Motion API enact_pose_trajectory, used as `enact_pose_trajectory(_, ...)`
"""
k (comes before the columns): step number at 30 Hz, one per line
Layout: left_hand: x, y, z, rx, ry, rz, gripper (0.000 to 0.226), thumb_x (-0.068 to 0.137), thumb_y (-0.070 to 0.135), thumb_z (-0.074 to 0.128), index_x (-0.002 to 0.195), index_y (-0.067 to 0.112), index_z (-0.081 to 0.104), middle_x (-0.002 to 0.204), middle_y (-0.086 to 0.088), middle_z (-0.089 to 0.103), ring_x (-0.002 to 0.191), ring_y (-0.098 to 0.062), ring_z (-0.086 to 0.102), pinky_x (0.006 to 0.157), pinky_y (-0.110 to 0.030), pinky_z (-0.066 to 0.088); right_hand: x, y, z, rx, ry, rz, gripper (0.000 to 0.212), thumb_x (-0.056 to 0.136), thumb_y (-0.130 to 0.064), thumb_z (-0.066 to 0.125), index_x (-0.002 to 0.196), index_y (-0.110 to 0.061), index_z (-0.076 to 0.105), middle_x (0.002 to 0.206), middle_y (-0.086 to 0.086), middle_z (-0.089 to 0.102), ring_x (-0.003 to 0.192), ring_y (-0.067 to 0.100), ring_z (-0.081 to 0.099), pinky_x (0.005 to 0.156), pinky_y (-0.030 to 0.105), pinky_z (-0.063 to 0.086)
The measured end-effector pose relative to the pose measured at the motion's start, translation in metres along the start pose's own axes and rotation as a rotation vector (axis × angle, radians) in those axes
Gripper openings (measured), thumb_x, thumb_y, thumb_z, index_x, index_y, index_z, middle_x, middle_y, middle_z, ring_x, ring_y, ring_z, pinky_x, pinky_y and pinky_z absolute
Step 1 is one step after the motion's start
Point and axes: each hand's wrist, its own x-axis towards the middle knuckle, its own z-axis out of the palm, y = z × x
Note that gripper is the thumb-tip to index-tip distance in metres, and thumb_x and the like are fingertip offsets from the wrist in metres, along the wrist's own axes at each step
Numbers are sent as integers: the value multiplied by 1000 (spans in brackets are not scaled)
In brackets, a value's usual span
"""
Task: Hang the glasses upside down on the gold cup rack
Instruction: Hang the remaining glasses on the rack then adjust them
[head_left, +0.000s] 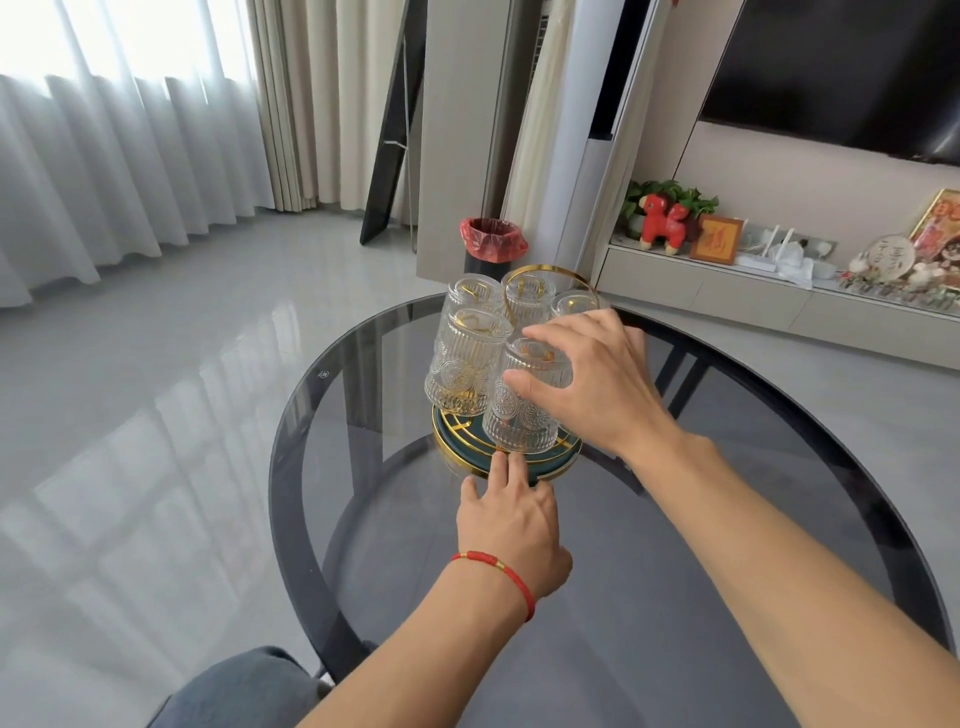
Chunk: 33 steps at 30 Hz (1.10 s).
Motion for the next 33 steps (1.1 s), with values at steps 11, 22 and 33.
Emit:
enact_pose_trajectory(11, 3, -1, 12, 24, 112, 29, 47, 94, 42, 60, 133, 16, 51, 154, -13, 35, 144, -33, 29, 115, -49, 35, -38, 23, -7, 195, 272, 27, 39, 103, -36, 49, 129, -13, 67, 135, 4, 66, 130, 25, 54, 109, 48, 39)
enact_pose_trajectory(22, 18, -7, 34, 102, 229, 318, 62, 103, 56, 37, 155, 22, 41, 172, -12, 18, 157, -33, 16, 127, -52, 16, -58, 61, -4, 164, 111, -10, 66, 93, -18, 66, 155, -20, 44, 166, 10, 35, 150, 30, 36, 119, 49, 31)
enact_pose_trajectory(33, 34, -12, 34, 149, 257, 321, 49, 93, 50, 53, 133, 24, 61, 163, -12, 39, 140, -33, 43, 109, -48, 36, -32, 78, -14, 197, -31, -135, 47, 97, -27, 64, 143, -26, 57, 150, 0, 48, 130, 22, 54, 100, 45, 51)
